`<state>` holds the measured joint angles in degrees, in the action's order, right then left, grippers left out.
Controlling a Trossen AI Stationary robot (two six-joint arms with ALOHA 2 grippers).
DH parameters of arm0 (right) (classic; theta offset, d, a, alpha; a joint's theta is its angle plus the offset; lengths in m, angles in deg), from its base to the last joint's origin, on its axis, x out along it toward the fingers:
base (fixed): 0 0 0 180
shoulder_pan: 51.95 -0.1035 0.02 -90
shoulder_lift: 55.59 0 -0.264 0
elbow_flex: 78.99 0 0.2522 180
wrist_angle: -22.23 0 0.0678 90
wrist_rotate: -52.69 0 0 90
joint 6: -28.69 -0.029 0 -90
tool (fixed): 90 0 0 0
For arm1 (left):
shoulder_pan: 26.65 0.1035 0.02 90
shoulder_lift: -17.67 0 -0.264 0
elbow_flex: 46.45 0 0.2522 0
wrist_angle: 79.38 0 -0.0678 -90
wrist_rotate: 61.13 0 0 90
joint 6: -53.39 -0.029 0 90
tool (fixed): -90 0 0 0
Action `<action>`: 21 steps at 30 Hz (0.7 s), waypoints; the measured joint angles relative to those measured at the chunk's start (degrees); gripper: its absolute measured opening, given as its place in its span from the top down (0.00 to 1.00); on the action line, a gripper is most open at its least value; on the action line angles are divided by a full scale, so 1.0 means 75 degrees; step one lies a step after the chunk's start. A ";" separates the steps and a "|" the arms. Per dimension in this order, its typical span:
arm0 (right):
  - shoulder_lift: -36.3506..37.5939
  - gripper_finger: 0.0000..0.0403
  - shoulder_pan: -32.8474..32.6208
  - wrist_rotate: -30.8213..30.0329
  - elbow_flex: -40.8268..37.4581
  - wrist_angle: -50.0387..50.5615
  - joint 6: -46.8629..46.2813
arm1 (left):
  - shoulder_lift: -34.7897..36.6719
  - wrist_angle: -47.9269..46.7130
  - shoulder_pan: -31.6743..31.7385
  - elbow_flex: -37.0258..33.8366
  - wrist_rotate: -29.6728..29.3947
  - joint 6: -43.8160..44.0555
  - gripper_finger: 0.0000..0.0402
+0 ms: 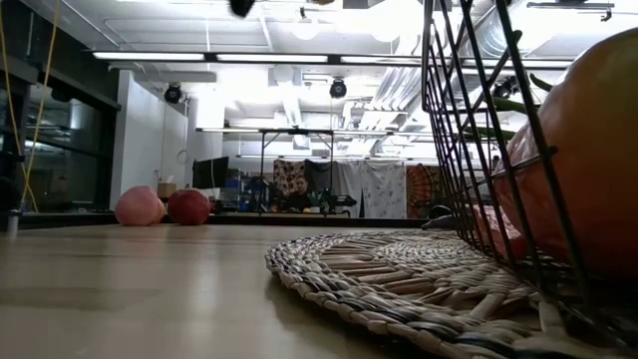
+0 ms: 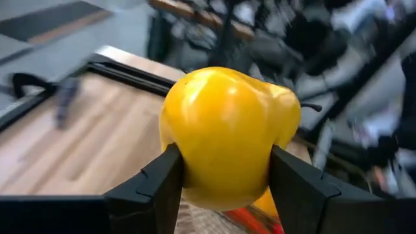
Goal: Build produce basket
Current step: Put the pear into the wire basket
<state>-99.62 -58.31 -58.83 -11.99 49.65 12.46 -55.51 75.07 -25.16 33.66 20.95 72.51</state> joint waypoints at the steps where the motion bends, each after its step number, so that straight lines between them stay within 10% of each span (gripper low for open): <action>1: 0.0007 0.05 0.0000 -0.0002 0.0068 -0.0039 0.0146 | -0.0340 -0.0158 -0.0159 0.0322 0.0059 -0.0161 0.54; 21: 0.0023 0.05 -0.0002 -0.0012 0.0342 -0.0105 0.0626 | -0.6087 -0.0564 -0.1214 0.4704 0.1176 -0.1278 0.54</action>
<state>-99.44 -58.32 -58.91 -9.42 48.86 17.16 -101.17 70.84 -34.27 68.95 29.77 62.92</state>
